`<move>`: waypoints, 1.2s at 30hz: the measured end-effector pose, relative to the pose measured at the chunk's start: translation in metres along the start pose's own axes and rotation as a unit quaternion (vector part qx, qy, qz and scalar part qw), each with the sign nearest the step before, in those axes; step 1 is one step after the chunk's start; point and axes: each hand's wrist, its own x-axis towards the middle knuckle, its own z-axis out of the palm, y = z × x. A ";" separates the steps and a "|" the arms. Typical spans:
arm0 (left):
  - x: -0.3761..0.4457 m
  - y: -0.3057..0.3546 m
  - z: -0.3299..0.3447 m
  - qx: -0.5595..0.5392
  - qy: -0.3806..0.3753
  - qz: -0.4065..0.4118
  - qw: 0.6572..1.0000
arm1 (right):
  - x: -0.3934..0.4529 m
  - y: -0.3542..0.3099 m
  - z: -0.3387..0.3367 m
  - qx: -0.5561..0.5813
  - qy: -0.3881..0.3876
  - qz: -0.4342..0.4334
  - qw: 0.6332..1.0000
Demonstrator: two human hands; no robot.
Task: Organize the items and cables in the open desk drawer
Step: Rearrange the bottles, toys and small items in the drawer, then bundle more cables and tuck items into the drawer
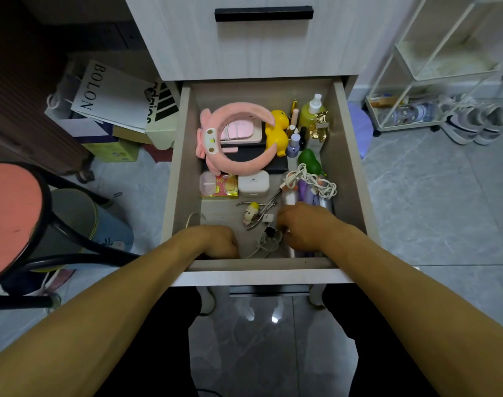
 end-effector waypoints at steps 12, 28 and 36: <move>-0.062 0.007 -0.012 -0.114 0.230 0.147 0.955 | -0.014 -0.001 -0.011 0.287 0.081 -0.068 0.952; -0.123 -0.001 -0.029 -0.325 0.406 0.252 0.816 | -0.045 -0.027 -0.074 0.318 0.292 -0.085 0.898; -0.107 0.031 -0.039 -0.447 0.397 0.247 0.763 | -0.073 -0.011 -0.097 0.297 0.365 -0.024 0.882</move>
